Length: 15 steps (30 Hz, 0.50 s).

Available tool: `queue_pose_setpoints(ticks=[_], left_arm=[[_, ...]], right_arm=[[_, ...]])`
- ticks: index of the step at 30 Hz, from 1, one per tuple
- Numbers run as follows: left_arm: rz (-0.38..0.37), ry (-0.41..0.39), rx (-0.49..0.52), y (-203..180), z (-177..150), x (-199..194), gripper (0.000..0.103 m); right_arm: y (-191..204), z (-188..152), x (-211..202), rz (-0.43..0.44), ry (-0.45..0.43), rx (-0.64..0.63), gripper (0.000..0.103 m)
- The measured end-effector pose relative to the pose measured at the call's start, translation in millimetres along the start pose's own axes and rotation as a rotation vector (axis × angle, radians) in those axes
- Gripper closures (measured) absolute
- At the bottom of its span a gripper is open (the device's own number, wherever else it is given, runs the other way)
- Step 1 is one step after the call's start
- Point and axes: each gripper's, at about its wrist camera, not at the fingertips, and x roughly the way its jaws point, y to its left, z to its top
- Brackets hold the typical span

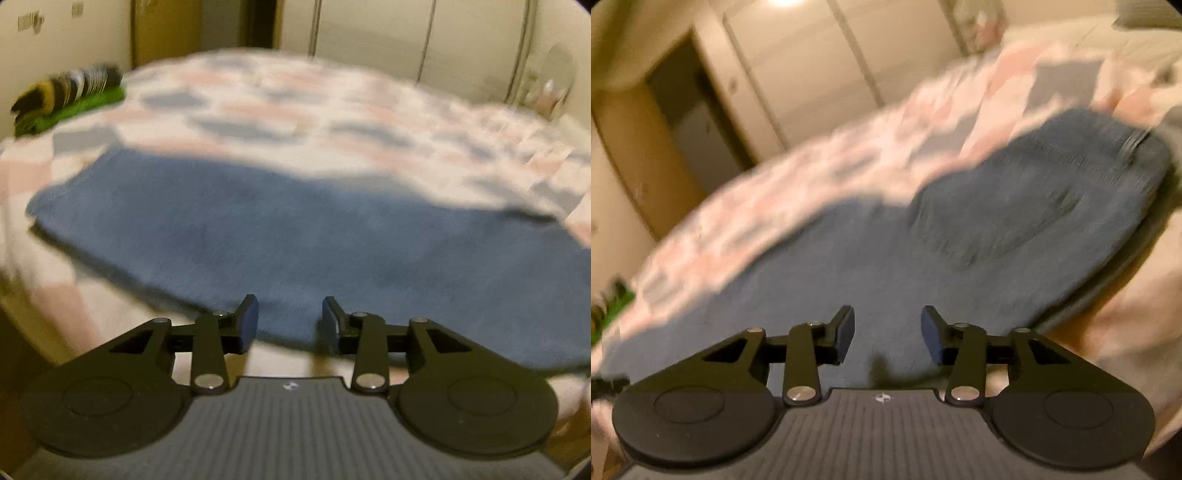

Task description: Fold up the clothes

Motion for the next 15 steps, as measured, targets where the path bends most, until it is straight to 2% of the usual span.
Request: queue_pose_setpoints(ticks=[2, 4, 6, 11, 15], left_arm=[[0.025, -0.001, 0.026, -1.6, -6.2, -4.9, 0.068], [0.055, 0.021, 0.028, -3.5, -8.2, -18.4, 0.068], [0.037, 0.003, 0.019, -3.0, -11.1, -41.2, 0.068], [0.025, -0.060, 0.078, -9.2, -20.4, -91.5, 0.066], [0.014, -0.097, 0.095, -11.5, -22.8, -116.6, 0.066]], right_arm=[[9.0, -8.8, 5.0, -0.026, 0.027, -0.034, 0.059], [17.3, -9.0, -5.6, -0.036, 0.016, -0.038, 0.058], [24.6, -4.8, -23.3, -0.007, -0.010, -0.007, 0.058], [42.4, -6.1, -77.7, 0.048, -0.097, 0.008, 0.055], [46.4, -14.6, -93.9, 0.073, -0.105, 0.032, 0.055]])
